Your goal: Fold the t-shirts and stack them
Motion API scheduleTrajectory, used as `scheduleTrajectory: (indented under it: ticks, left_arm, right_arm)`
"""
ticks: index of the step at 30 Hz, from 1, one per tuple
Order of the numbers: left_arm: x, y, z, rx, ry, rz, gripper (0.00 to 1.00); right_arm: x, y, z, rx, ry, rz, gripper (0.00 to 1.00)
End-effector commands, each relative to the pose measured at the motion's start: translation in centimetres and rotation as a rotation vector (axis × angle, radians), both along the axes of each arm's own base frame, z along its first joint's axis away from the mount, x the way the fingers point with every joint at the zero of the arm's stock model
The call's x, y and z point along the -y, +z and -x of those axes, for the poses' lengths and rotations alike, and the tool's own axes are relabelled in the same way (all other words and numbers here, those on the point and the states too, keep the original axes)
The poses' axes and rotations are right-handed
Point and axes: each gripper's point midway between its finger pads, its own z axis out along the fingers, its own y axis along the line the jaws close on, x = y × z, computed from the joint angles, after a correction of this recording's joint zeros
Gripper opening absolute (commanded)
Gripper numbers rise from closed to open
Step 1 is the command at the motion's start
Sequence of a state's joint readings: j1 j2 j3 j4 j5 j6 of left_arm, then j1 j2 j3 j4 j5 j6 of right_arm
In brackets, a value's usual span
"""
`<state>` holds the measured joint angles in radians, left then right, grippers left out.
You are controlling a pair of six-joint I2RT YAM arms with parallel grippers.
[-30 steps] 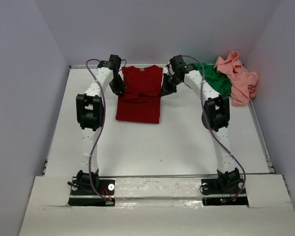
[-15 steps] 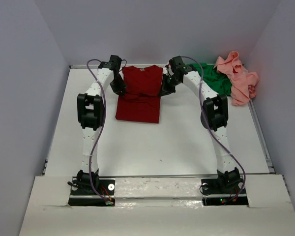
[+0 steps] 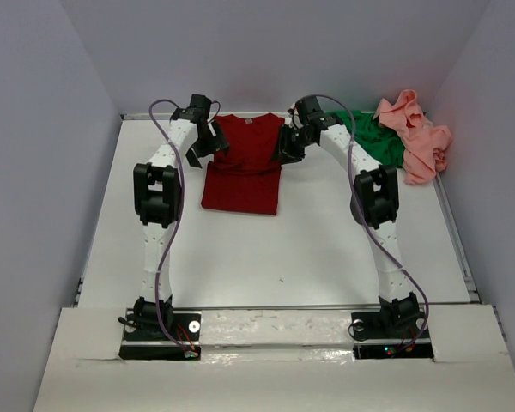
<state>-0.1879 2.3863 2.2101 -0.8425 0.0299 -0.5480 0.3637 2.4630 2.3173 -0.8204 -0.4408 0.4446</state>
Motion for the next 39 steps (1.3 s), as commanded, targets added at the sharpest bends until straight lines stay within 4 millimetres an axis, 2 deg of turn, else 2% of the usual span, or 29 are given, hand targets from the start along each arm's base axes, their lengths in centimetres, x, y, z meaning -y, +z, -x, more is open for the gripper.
scheduleTrajectory:
  ticks: [1, 2, 7, 9, 12, 13, 14, 15, 16, 17, 18, 20, 22, 23, 24, 26, 27, 30, 35, 39]
  left_arm:
    - [-1.4, 6.9, -1.2, 0.18, 0.046, -0.033, 0.99]
    - [-1.6, 8.2, -1.3, 0.21, 0.053, -0.037, 0.99]
    - [-1.6, 11.4, -0.7, 0.267, 0.03, -0.028, 0.99]
    - [-1.7, 11.9, 0.5, 0.25, 0.011, -0.028, 0.98]
    - [-0.8, 10.7, 3.5, 0.192, -0.037, 0.025, 0.91]
    - [-0.6, 10.1, 4.5, 0.176, -0.049, 0.043, 0.83]
    - [-0.2, 11.6, 4.9, 0.229, -0.063, 0.08, 0.5]
    - [0.6, 8.9, 7.2, 0.152, -0.096, 0.135, 0.27]
    - [0.9, 8.1, 8.2, 0.132, -0.101, 0.164, 0.02]
    - [1.2, 7.6, 9.0, 0.122, -0.11, 0.189, 0.0]
    - [2.3, 6.2, 10.8, 0.093, -0.15, 0.276, 0.0]
    - [3.3, 5.2, 12.3, 0.079, -0.181, 0.357, 0.0]
    - [4.6, 4.6, 13.8, 0.102, -0.225, 0.449, 0.0]
    - [5.3, 5.5, 13.8, 0.145, -0.254, 0.496, 0.0]
    - [5.5, 4.7, 14.6, 0.129, -0.263, 0.517, 0.0]
    - [6.3, 4.8, 14.9, 0.145, -0.299, 0.584, 0.0]
    - [6.5, 4.1, 15.5, 0.131, -0.304, 0.609, 0.0]
    - [7.0, 3.4, 15.8, 0.14, -0.324, 0.68, 0.0]
    - [7.1, 2.7, 15.4, 0.158, -0.337, 0.685, 0.0]
    - [6.7, 1.4, 15.2, 0.139, -0.314, 0.659, 0.0]
  right_arm:
    - [0.1, 4.2, -2.0, 0.153, -0.011, -0.039, 0.48]
    - [0.1, 4.6, -2.1, 0.17, -0.004, -0.041, 0.49]
    - [0.3, 5.9, -2.3, 0.203, 0.013, -0.058, 0.5]
    - [0.0, 6.3, -1.9, 0.198, 0.028, -0.084, 0.49]
    - [0.0, 6.4, -0.9, 0.186, 0.026, -0.103, 0.48]
    - [0.2, 6.2, -0.7, 0.184, 0.022, -0.099, 0.48]
    - [0.4, 5.2, -0.2, 0.162, 0.016, -0.093, 0.48]
    - [0.5, 5.8, 0.1, 0.17, 0.015, -0.098, 0.47]
    - [0.5, 5.6, 0.4, 0.16, 0.014, -0.098, 0.47]
    - [0.5, 5.4, 0.7, 0.145, 0.009, -0.103, 0.46]
    - [0.4, 5.0, 1.2, 0.125, 0.012, -0.114, 0.44]
    - [0.1, 4.8, 1.7, 0.091, 0.004, -0.144, 0.42]
    - [-0.5, 4.6, 2.4, 0.059, 0.017, -0.194, 0.26]
    - [-0.9, 4.6, 2.4, 0.044, 0.01, -0.222, 0.15]
    - [-1.0, 4.4, 2.6, 0.029, 0.01, -0.233, 0.0]
    - [-1.8, 4.3, 2.9, 0.006, 0.014, -0.253, 0.0]
    - [-1.9, 4.3, 2.9, 0.0, 0.014, -0.261, 0.0]
    - [-3.0, 4.1, 3.4, -0.042, 0.031, -0.301, 0.0]
    - [-4.9, 4.3, 4.2, -0.047, 0.064, -0.314, 0.0]
    - [-6.0, 4.1, 4.7, -0.063, 0.082, -0.321, 0.0]
